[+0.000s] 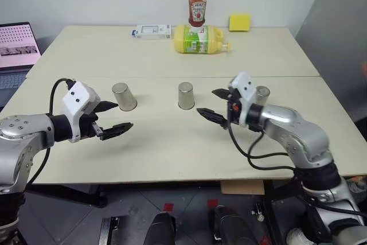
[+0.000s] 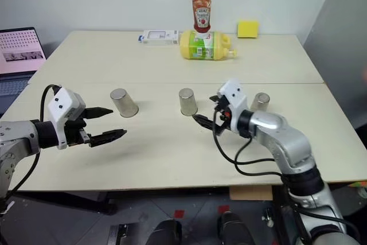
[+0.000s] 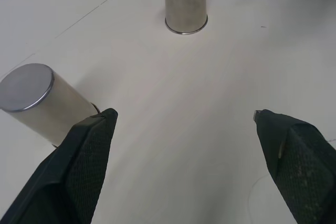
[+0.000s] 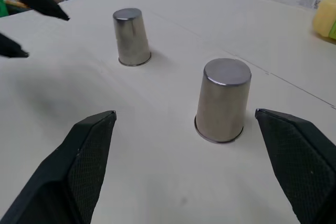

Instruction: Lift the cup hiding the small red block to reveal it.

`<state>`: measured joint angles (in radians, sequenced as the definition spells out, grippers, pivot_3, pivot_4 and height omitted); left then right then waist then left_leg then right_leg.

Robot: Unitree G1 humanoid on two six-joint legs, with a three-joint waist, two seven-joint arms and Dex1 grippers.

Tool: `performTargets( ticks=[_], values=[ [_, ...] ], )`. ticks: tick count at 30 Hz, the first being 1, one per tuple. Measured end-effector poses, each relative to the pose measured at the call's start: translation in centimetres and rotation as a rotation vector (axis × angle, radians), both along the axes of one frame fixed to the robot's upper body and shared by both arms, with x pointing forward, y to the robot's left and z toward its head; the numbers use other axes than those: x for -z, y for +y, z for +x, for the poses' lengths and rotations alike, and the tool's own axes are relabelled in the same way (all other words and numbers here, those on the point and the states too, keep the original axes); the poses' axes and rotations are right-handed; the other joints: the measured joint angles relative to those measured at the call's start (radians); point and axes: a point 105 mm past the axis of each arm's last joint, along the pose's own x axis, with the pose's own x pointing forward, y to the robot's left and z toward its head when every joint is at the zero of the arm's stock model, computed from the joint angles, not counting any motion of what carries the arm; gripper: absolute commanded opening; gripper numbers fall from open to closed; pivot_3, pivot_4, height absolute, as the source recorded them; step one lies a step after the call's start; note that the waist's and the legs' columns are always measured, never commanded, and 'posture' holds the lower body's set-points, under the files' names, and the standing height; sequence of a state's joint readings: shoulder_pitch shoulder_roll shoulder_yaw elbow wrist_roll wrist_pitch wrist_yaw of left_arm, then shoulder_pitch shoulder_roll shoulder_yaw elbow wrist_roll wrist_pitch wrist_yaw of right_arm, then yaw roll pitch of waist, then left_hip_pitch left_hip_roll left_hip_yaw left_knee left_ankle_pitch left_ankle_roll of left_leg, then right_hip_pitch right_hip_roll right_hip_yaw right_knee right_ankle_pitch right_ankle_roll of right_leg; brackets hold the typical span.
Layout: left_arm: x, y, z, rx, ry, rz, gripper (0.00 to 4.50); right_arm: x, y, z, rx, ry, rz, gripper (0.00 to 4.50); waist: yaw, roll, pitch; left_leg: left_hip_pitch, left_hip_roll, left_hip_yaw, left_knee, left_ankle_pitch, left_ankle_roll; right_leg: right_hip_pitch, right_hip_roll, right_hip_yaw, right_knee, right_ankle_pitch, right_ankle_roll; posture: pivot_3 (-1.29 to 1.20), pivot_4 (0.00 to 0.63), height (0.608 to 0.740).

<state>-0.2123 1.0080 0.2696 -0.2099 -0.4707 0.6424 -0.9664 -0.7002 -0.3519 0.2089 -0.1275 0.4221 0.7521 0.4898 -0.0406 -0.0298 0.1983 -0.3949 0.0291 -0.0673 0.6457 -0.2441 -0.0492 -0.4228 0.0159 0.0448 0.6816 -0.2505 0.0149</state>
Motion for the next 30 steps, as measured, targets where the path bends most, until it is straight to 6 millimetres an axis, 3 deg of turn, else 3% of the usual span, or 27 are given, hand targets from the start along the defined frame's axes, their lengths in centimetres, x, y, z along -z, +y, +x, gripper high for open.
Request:
performTargets(
  ticks=[10,16,21,26,30],
  values=[
    [-0.2,0.1,0.1,-0.002,-0.003,0.001,4.43,0.1,4.9,5.3,0.047,0.015,-0.041,4.50,-0.002,0.000,0.000,-0.002,0.000,-0.001,0.000,0.000,0.000,-0.002,0.000,-0.001,0.000,0.003,-0.005,0.00,0.150,0.740],
    [-0.1,0.1,0.1,-0.002,-0.002,0.003,4.43,0.9,5.7,7.0,0.068,0.015,-0.077,4.50,-0.003,0.000,0.000,-0.002,0.000,-0.001,-0.001,0.000,0.000,-0.002,0.000,-0.001,0.000,0.003,-0.005,0.00,0.150,0.740],
    [0.1,0.2,0.1,-0.011,0.002,0.005,4.43,2.7,5.3,8.2,0.112,0.046,-0.115,4.50,-0.009,0.000,0.000,-0.002,0.000,-0.001,-0.001,0.000,0.000,-0.002,0.000,-0.001,0.000,0.003,-0.005,0.00,0.150,0.740],
    [0.0,0.1,0.0,-0.013,-0.005,0.010,4.43,3.6,5.5,8.4,0.119,0.089,-0.119,4.50,-0.015,0.000,0.000,-0.002,0.000,-0.001,-0.001,0.000,0.000,-0.002,0.000,-0.001,0.000,0.003,-0.005,0.00,0.150,0.740],
    [0.0,0.0,0.0,-0.012,-0.009,0.012,4.50,4.5,5.7,8.3,0.116,0.134,-0.096,3.77,-0.016,0.000,0.000,-0.002,0.000,-0.001,-0.001,0.000,0.000,-0.002,0.000,-0.001,0.000,0.003,-0.005,0.00,0.150,0.740]
  ],
)
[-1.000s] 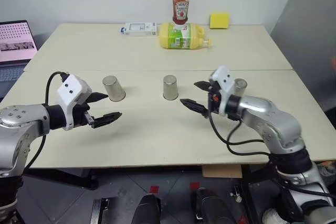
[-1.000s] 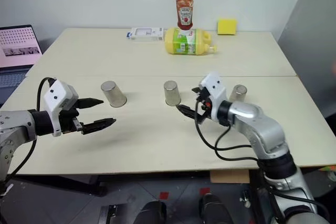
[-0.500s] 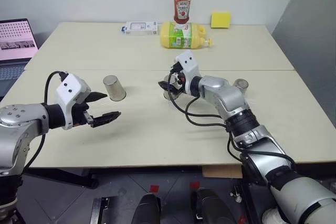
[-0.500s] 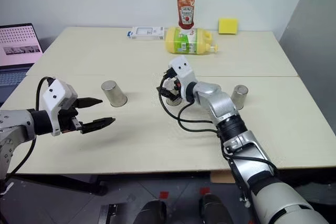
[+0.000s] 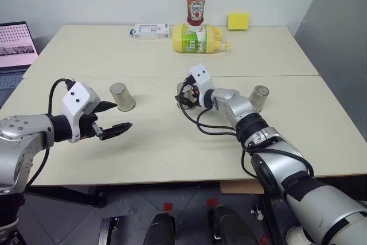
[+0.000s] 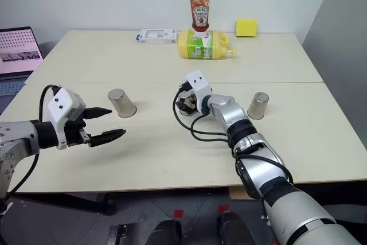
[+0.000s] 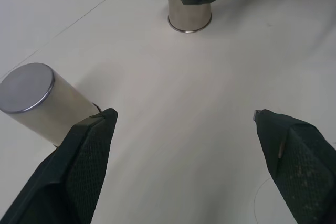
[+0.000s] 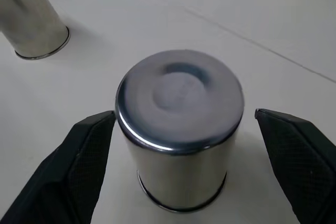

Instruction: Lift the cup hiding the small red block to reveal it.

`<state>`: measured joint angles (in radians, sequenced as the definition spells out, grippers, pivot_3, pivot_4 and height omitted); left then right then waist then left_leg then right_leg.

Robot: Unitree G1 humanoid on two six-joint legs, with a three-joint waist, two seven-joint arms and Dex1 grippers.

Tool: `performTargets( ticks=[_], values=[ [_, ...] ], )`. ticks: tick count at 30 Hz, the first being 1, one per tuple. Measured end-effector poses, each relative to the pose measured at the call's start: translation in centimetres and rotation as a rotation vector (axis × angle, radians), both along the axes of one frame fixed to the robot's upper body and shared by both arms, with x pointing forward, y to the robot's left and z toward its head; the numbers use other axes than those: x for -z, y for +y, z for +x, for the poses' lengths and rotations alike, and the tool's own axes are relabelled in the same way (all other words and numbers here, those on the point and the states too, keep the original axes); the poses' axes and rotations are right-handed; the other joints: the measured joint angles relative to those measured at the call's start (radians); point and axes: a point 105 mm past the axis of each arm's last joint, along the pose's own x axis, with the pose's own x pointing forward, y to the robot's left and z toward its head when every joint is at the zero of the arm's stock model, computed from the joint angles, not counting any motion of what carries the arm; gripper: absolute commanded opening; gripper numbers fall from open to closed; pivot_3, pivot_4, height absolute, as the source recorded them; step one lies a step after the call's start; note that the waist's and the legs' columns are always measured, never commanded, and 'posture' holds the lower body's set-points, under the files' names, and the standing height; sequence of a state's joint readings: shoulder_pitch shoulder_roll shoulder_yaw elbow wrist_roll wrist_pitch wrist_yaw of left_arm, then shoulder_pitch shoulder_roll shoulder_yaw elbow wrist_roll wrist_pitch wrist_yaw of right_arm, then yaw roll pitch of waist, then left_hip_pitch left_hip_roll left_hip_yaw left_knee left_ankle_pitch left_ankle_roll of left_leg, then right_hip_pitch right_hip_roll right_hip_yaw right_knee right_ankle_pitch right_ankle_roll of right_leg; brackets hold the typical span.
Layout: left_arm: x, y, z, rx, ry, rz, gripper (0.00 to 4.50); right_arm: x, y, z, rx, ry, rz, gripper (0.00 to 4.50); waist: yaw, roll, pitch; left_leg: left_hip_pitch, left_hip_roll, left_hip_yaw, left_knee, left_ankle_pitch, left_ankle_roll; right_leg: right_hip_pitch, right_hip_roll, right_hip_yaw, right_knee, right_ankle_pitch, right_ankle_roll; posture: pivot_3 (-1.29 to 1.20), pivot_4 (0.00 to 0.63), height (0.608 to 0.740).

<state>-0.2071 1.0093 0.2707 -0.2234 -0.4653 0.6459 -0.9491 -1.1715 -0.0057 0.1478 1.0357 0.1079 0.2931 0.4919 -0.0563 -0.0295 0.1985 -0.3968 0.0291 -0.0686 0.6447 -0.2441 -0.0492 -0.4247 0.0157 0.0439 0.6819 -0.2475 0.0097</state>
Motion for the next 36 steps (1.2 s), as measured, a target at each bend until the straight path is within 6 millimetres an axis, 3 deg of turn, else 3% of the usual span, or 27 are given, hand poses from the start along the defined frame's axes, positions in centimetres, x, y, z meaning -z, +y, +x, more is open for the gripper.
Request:
performTargets(
  ticks=[5,12,16,19,21,25,27,30,32,36],
  values=[
    [0.0,0.0,0.0,-0.001,-0.001,0.001,4.50,0.1,0.2,-0.1,-0.004,-0.002,0.010,2.66,0.000,0.000,0.000,0.000,0.000,0.000,0.000,0.000,0.000,0.000,0.000,0.000,0.000,0.000,0.000,0.00,0.150,0.740],
    [0.0,0.0,0.0,-0.003,-0.002,0.001,4.50,-0.7,0.5,-0.1,-0.012,-0.015,0.053,2.66,0.000,0.000,0.000,0.000,0.000,0.000,0.000,0.000,0.000,0.000,0.000,0.000,0.000,0.000,0.000,0.00,0.150,0.740],
    [-0.1,-0.1,0.0,-0.001,-0.004,0.001,4.50,-4.2,0.4,-0.2,-0.029,-0.097,0.124,2.66,0.001,0.001,0.000,-0.001,0.000,-0.001,0.000,0.000,0.000,0.000,0.000,-0.001,0.000,0.000,0.000,0.00,0.150,0.740],
    [-0.4,-0.4,0.1,0.009,-0.016,-0.004,4.50,-5.8,-1.5,-0.3,-0.002,-0.150,0.136,2.66,0.009,0.000,0.000,-0.001,-0.001,-0.002,0.000,0.000,0.000,0.000,0.000,-0.002,-0.001,0.000,0.000,0.00,0.150,0.740],
    [-0.8,-0.8,0.3,0.023,-0.030,-0.009,4.50,-5.2,-3.7,-0.5,0.041,-0.158,0.103,2.66,0.016,0.000,0.000,-0.002,-0.001,-0.003,0.000,0.000,0.000,0.001,-0.001,-0.002,-0.001,0.000,0.000,0.00,0.150,0.740],
    [-0.8,-1.5,0.5,0.045,-0.033,-0.014,4.50,-0.9,-8.0,-1.1,0.146,-0.066,-0.016,2.66,0.015,0.000,0.000,-0.001,-0.001,-0.001,0.000,0.000,0.000,0.000,-0.001,-0.001,0.000,0.000,0.000,0.00,0.150,0.740],
    [-0.7,-1.9,0.6,0.062,-0.029,-0.016,4.50,0.2,-8.7,-1.3,0.169,-0.034,-0.044,2.66,0.006,0.000,0.000,-0.001,0.000,-0.001,0.000,0.000,0.000,0.000,0.000,0.000,0.000,0.000,0.000,0.00,0.150,0.740],
    [-0.7,-2.3,0.9,0.081,-0.031,-0.014,4.50,0.3,-8.8,-1.4,0.179,-0.036,-0.063,2.66,-0.007,0.000,0.000,0.001,0.000,-0.001,0.000,0.000,0.000,0.000,0.001,0.000,0.001,0.000,0.000,0.00,0.150,0.740],
    [-0.6,-2.4,1.0,0.081,-0.027,-0.014,4.50,0.3,-8.8,-1.4,0.185,-0.031,-0.065,3.36,-0.008,0.000,0.000,0.001,0.000,-0.001,0.000,0.000,0.000,0.000,0.001,0.000,0.001,0.000,0.000,0.00,0.150,0.740],
    [-0.4,-2.2,1.1,0.078,-0.023,-0.017,4.50,0.4,-8.6,-1.3,0.209,-0.016,-0.036,4.32,-0.006,0.000,0.000,0.000,0.000,-0.001,0.001,0.000,0.000,0.000,0.001,0.000,0.001,0.000,0.000,0.00,0.150,0.740]
  ],
)
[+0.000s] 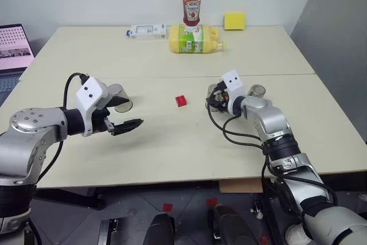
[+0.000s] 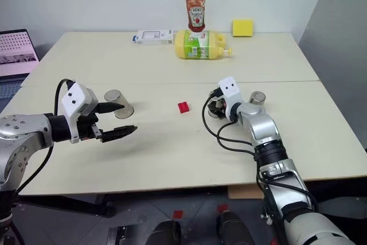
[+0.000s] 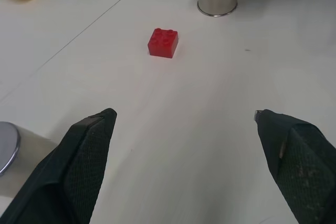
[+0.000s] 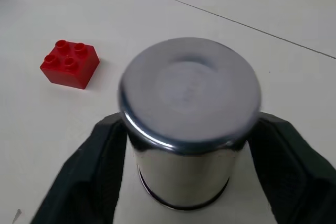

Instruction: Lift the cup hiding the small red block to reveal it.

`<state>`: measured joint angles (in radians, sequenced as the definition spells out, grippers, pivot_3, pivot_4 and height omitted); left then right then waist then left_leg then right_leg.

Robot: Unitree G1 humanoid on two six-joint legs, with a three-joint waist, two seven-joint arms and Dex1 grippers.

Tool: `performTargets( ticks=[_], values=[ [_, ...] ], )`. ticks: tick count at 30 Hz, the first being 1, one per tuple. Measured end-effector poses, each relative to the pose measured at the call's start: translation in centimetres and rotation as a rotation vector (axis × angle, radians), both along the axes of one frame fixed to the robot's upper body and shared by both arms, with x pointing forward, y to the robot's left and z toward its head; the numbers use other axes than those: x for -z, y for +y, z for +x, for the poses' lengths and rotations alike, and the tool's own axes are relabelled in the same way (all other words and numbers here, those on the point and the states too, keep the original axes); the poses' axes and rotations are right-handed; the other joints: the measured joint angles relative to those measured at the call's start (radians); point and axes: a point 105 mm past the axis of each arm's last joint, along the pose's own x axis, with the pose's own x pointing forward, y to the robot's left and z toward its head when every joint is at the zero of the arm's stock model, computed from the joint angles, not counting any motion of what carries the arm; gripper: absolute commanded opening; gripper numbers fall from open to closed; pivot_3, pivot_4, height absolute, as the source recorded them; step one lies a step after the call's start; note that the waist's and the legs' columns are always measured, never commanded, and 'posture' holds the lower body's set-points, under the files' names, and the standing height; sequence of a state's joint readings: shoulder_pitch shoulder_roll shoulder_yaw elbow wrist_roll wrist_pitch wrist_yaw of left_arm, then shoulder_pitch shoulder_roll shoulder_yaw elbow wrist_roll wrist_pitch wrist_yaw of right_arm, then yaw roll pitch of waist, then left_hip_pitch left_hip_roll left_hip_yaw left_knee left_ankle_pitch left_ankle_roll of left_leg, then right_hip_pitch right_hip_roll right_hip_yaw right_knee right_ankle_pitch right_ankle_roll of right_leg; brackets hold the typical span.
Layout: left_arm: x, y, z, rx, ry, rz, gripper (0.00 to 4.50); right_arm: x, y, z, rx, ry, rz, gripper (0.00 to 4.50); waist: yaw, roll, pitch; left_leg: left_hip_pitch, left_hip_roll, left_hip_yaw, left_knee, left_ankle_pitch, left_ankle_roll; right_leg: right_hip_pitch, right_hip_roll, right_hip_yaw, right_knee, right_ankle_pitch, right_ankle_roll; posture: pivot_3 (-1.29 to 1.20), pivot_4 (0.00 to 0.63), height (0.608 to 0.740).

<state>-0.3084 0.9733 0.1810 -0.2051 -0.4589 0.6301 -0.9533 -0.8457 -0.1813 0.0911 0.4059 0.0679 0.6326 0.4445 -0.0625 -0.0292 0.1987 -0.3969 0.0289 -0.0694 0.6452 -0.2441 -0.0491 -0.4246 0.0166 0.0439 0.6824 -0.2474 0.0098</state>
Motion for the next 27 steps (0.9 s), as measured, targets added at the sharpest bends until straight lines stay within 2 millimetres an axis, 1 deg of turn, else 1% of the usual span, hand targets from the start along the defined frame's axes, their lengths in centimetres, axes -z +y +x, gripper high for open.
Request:
performTargets(
  ticks=[1,3,4,8,10,11,12,13,14,15,17,18,19,21,23,26,27],
  values=[
    [0.0,0.1,0.0,-0.002,-0.001,-0.001,4.50,-0.2,0.0,0.1,0.009,-0.002,0.027,4.47,0.001,0.000,0.000,0.000,0.000,0.000,0.000,0.000,0.000,0.000,0.000,0.000,0.000,0.000,0.000,0.00,0.150,0.740],
    [0.1,0.0,0.1,-0.001,-0.002,-0.002,4.50,-1.1,-0.2,0.2,0.026,-0.020,0.077,4.47,0.004,0.000,0.000,-0.001,0.000,0.000,0.000,0.000,0.000,0.000,0.000,0.000,0.000,0.000,0.000,0.00,0.150,0.740],
    [0.1,0.0,0.0,-0.001,-0.002,-0.002,4.50,-2.0,-0.3,0.2,0.031,-0.047,0.096,4.47,0.005,0.000,0.000,-0.001,0.000,0.000,0.000,0.000,0.000,-0.001,0.000,0.000,-0.001,0.000,0.000,0.00,0.150,0.740],
    [0.3,0.0,0.0,-0.001,0.003,-0.002,4.50,-7.6,-0.6,-0.6,0.009,-0.232,0.136,4.47,0.006,0.000,0.000,-0.001,0.000,0.000,-0.001,0.000,0.000,-0.001,0.000,-0.001,-0.001,0.000,0.000,0.00,0.150,0.740],
    [0.6,0.1,-0.2,-0.005,0.013,-0.002,4.50,-10.0,-1.0,-1.4,-0.011,-0.321,0.135,4.47,0.006,0.000,0.000,-0.001,0.000,-0.001,-0.001,0.000,0.000,-0.001,0.000,-0.001,-0.001,0.000,0.000,0.00,0.150,0.740],
    [0.8,0.2,-0.3,-0.010,0.019,-0.004,4.50,-10.9,-1.5,-2.6,-0.055,-0.372,0.121,4.47,0.007,0.000,0.000,-0.002,0.000,-0.001,-0.001,0.000,0.000,-0.001,-0.001,-0.001,-0.002,0.000,0.000,0.00,0.150,0.740],
    [1.0,0.6,-0.5,-0.022,0.025,-0.007,4.50,-11.4,-1.9,-3.7,-0.097,-0.404,0.104,4.47,0.009,0.000,0.000,-0.001,0.000,-0.001,-0.001,0.000,0.000,0.000,-0.001,-0.001,-0.002,0.000,0.000,0.00,0.150,0.740],
    [1.1,0.7,-0.6,-0.029,0.028,-0.007,4.50,-11.4,-2.1,-4.4,-0.122,-0.417,0.092,4.47,0.012,0.000,0.000,-0.001,0.000,-0.001,-0.001,0.000,0.000,0.000,-0.001,-0.001,-0.002,0.000,0.000,0.00,0.150,0.740],
    [1.2,1.0,-0.8,-0.041,0.030,-0.010,4.50,-11.0,-2.4,-5.8,-0.183,-0.414,0.073,4.47,0.014,0.000,0.000,-0.001,0.000,-0.001,-0.001,0.000,0.000,0.000,-0.001,-0.002,-0.002,-0.001,0.002,0.00,0.150,0.740],
    [1.2,1.2,-0.9,-0.046,0.031,-0.011,4.50,-10.2,-2.5,-6.7,-0.229,-0.392,0.061,4.47,0.015,0.000,0.000,-0.001,0.000,-0.001,-0.001,0.000,0.000,0.001,-0.001,-0.001,-0.002,-0.003,0.004,0.00,0.150,0.740],
    [1.2,1.4,-1.1,-0.050,0.031,-0.009,4.50,-8.1,-2.4,-9.3,-0.362,-0.318,0.040,4.47,0.017,0.000,0.000,-0.001,0.000,-0.001,-0.001,0.000,0.000,0.001,-0.001,-0.001,-0.002,-0.003,0.004,0.00,0.150,0.740],
    [1.2,1.6,-1.2,-0.055,0.032,-0.004,4.50,-6.7,-2.5,-10.9,-0.436,-0.271,0.015,4.47,0.018,0.000,0.000,-0.001,0.000,-0.001,0.000,0.000,0.000,0.001,-0.001,-0.001,-0.002,-0.003,0.004,0.00,0.150,0.740],
    [1.2,1.8,-1.3,-0.063,0.032,0.000,4.50,-5.9,-2.7,-11.9,-0.474,-0.238,0.000,4.47,0.019,0.000,0.000,0.000,0.000,-0.001,0.000,0.000,0.000,0.001,-0.001,-0.001,-0.002,-0.003,0.004,0.00,0.150,0.740],
    [1.3,2.0,-1.4,-0.068,0.031,0.004,4.50,-4.8,-3.3,-13.0,-0.508,-0.196,-0.021,4.47,0.019,0.000,0.000,0.002,0.000,0.000,0.000,0.000,0.000,0.002,-0.001,0.000,-0.002,-0.003,0.005,0.00,0.150,0.740],
    [1.3,2.0,-1.4,-0.070,0.032,0.003,4.50,-4.0,-3.9,-13.7,-0.516,-0.168,-0.032,4.47,0.017,0.000,0.000,0.005,0.000,0.001,0.000,0.000,0.000,0.004,-0.001,0.000,-0.001,-0.003,0.004,0.00,0.150,0.740],
    [1.4,2.1,-1.5,-0.073,0.034,0.002,4.50,-3.3,-5.3,-14.2,-0.497,-0.169,-0.069,4.47,0.017,0.000,0.000,0.006,0.000,0.002,0.000,0.000,0.000,0.004,-0.001,0.000,-0.001,-0.004,0.003,0.00,0.150,0.740],
    [1.4,2.1,-1.5,-0.073,0.035,0.001,4.50,-3.2,-5.5,-14.2,-0.496,-0.178,-0.079,4.47,0.016,0.000,0.000,0.006,0.000,0.002,0.000,0.000,0.000,0.005,-0.001,0.000,-0.001,-0.003,0.004,0.00,0.150,0.740]
  ],
)
